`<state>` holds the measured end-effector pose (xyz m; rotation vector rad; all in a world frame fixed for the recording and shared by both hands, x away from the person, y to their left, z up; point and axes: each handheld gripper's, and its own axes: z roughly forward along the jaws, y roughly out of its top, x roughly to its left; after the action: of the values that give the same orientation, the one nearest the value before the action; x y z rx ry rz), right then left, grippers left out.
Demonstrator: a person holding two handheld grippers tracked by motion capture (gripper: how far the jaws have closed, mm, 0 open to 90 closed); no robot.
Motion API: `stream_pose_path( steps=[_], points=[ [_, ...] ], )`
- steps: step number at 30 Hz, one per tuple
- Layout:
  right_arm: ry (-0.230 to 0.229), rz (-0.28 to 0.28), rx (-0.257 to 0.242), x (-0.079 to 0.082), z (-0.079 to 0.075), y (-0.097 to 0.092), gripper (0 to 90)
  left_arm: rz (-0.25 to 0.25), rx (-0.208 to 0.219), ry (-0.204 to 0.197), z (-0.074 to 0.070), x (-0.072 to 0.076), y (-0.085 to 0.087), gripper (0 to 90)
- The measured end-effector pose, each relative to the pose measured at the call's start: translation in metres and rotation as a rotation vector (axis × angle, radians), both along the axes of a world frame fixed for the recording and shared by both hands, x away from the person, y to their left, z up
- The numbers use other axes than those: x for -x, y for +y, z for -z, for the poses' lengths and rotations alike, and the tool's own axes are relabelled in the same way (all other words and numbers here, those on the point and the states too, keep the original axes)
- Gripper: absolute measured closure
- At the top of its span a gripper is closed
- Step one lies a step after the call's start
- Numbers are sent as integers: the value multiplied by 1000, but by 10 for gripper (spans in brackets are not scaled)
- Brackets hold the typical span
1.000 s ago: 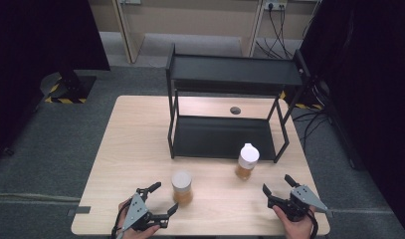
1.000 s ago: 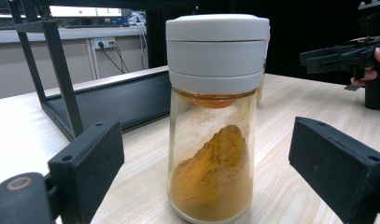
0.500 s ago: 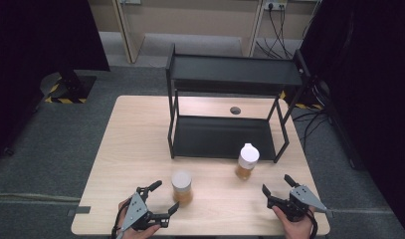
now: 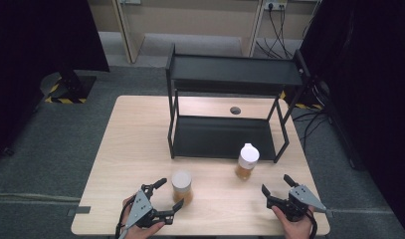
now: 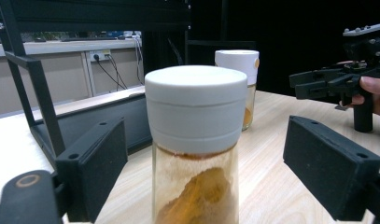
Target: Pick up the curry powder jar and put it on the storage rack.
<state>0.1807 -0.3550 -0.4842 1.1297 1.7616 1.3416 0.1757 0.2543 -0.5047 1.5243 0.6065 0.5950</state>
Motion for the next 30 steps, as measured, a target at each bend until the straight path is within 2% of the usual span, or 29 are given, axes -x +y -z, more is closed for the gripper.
stream_pose_path(
  steps=[13, 24, 30],
  points=[
    [2, -3, 0, 0, 0, 0, 69, -16, -34, -2, -9, -16, -15, 205],
    [2, -5, 0, 0, 0, -1, 69, -25, -45, -11, -8, -18, -21, 328],
    [2, -6, 0, -1, 0, -1, 69, -29, -42, -6, -8, -17, -22, 333]
  ],
)
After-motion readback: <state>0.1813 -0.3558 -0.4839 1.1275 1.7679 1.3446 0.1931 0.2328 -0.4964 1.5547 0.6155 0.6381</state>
